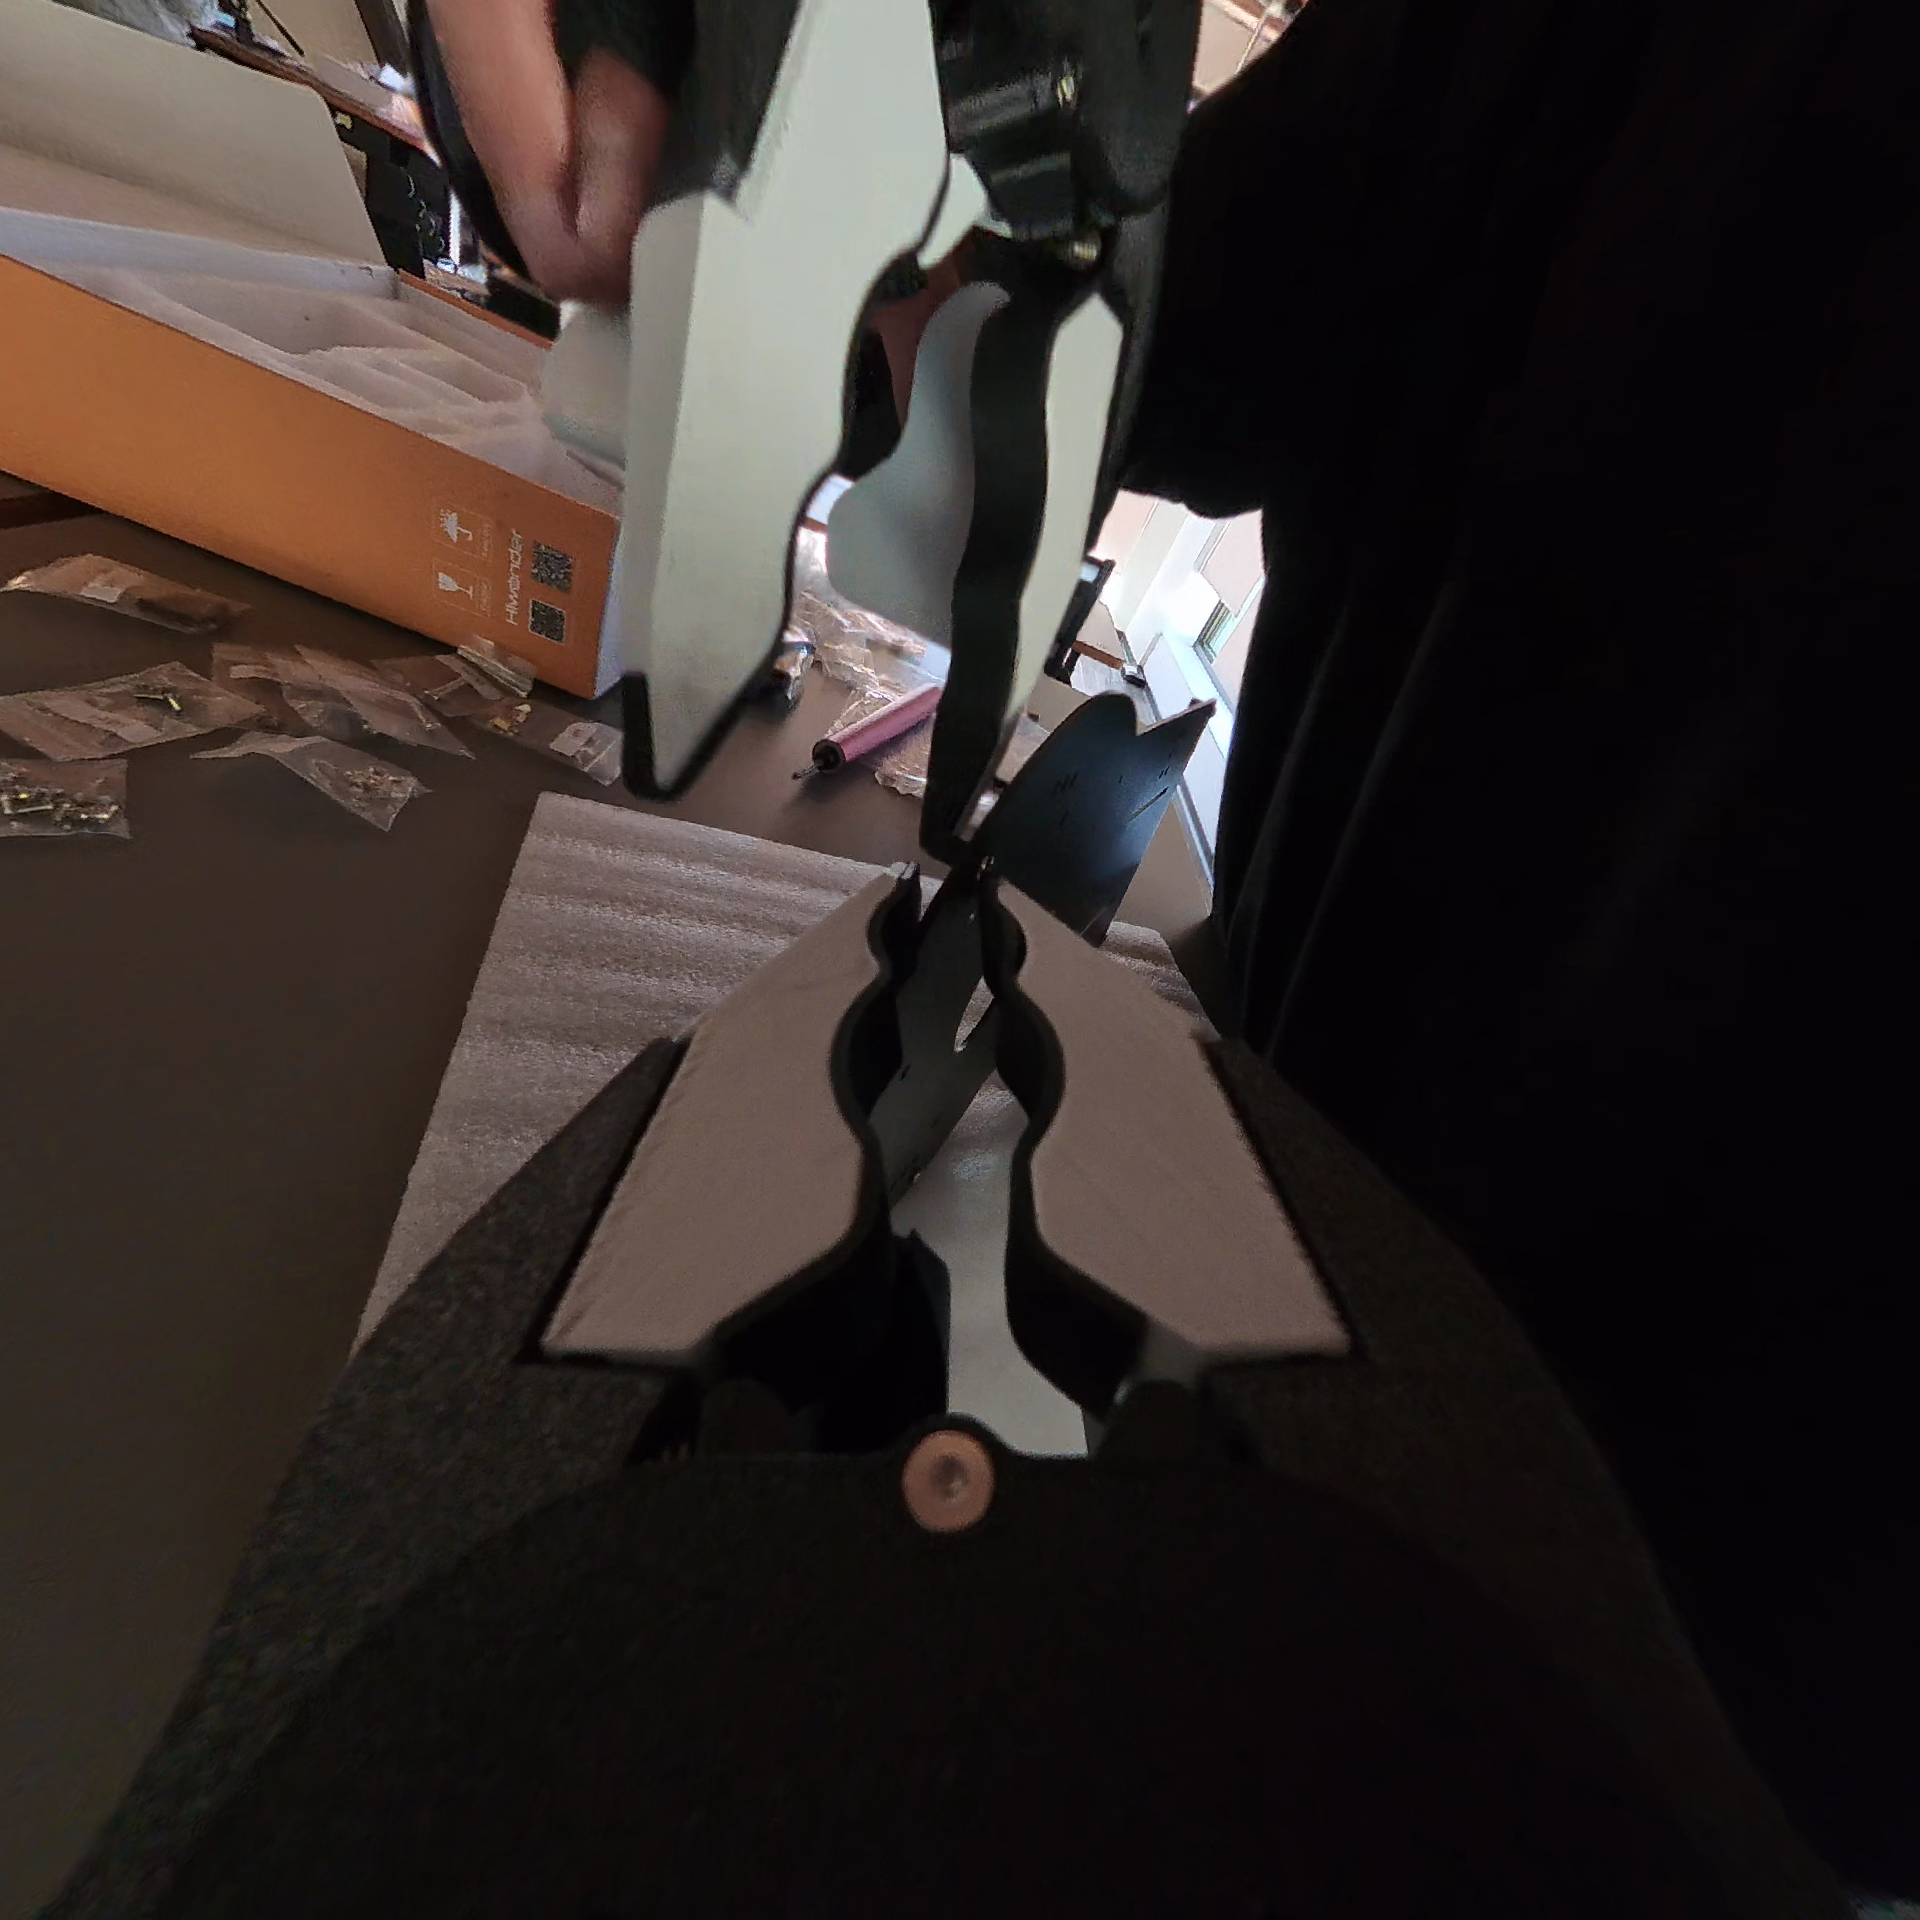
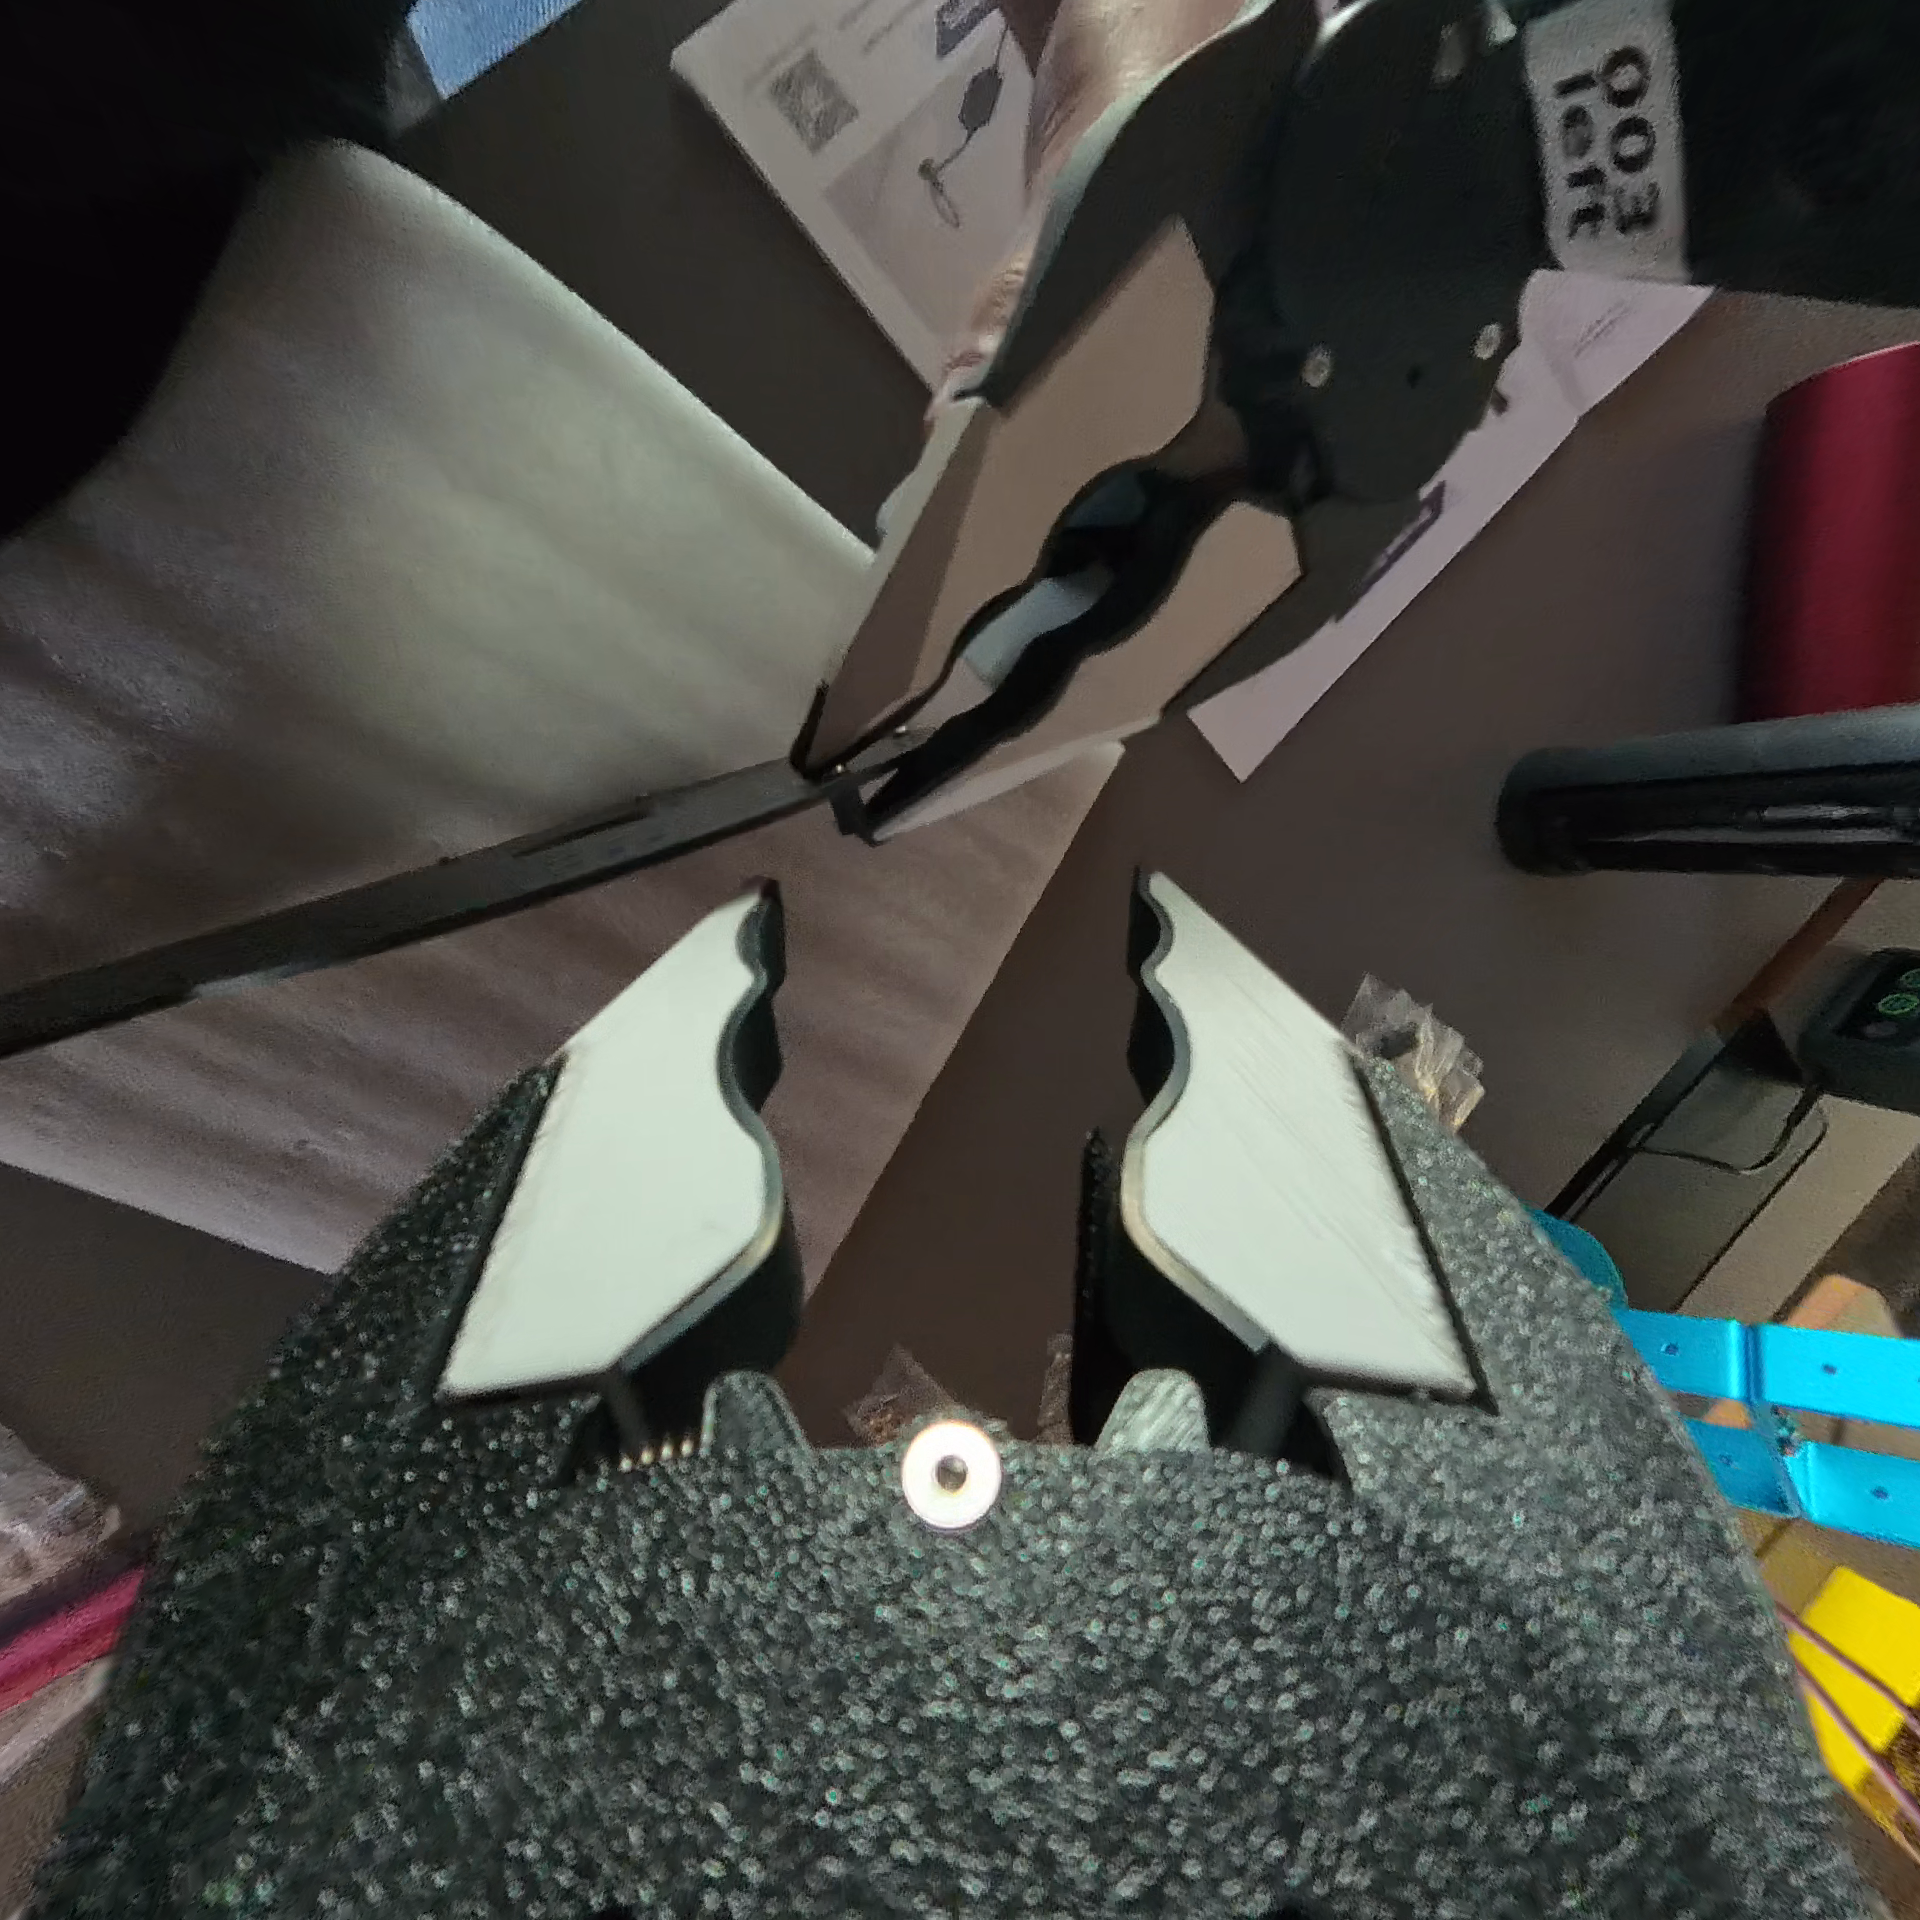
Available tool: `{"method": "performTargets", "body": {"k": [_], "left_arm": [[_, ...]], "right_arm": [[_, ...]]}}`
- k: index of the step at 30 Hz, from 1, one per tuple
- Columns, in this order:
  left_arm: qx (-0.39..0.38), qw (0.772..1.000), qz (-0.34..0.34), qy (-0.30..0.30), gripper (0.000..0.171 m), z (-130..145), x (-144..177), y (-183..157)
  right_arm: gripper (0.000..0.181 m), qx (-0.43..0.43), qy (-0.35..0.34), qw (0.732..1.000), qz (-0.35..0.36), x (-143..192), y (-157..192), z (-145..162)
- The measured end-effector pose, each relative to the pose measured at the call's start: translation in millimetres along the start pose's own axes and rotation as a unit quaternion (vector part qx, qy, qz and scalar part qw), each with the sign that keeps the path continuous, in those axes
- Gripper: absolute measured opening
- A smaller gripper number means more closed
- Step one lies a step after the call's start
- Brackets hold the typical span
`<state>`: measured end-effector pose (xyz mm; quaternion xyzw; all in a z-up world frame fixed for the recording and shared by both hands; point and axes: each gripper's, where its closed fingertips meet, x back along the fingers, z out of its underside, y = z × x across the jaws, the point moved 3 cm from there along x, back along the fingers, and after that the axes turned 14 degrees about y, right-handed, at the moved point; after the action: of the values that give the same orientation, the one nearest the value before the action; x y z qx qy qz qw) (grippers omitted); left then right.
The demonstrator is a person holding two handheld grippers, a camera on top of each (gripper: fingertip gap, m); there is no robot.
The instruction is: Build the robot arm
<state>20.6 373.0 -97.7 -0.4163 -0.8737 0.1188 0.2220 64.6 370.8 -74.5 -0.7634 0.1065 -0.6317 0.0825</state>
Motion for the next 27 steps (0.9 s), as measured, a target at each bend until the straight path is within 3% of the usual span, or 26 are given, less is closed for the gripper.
{"method": "performTargets", "body": {"k": [3, 5, 10, 11, 12, 14, 18, 22, 27], "left_arm": [[-0.003, 1.000, -0.004, 0.009, 0.010, -0.3, -0.2, 0.0], [-0.005, 1.000, -0.004, 0.011, 0.010, 0.4, 0.7, -1.0], [-0.009, 1.000, -0.012, 0.011, 0.010, 1.0, 0.6, -0.1], [-0.012, 1.000, -0.015, 0.015, 0.009, 0.9, 0.3, 0.3], [-0.016, 1.000, -0.017, 0.019, 0.009, 0.3, -0.3, 0.7], [-0.020, 0.999, -0.021, 0.028, 0.009, -0.8, -0.8, 2.3], [-0.033, 0.997, -0.035, 0.060, 0.010, -3.0, -1.9, 4.1], [-0.043, 0.995, -0.052, 0.080, 0.011, -3.7, -2.2, 3.7], [-0.041, 0.994, -0.057, 0.084, 0.011, -3.9, -2.5, 3.2]], "right_arm": [[0.062, 0.017, -0.006, 0.999, 0.029, -7.0, -6.7, -11.1], [0.074, 0.007, -0.011, 1.000, 0.024, -7.2, -13.8, -13.0], [0.076, -0.012, -0.023, 1.000, 0.018, 3.9, -17.2, -11.9], [0.052, -0.025, -0.039, 0.998, 0.033, 13.4, -21.3, -12.6], [0.046, -0.033, -0.067, 0.996, 0.043, 28.6, -24.6, -14.3], [0.058, -0.092, -0.078, 0.992, 0.044, 53.7, -32.9, -7.4], [0.050, -0.218, -0.099, 0.965, 0.103, 107.6, -25.8, 19.5], [0.048, -0.387, -0.146, 0.894, 0.175, 172.9, 25.8, 47.8], [0.039, -0.600, -0.128, 0.730, 0.303, 216.4, 146.3, 79.5]]}}
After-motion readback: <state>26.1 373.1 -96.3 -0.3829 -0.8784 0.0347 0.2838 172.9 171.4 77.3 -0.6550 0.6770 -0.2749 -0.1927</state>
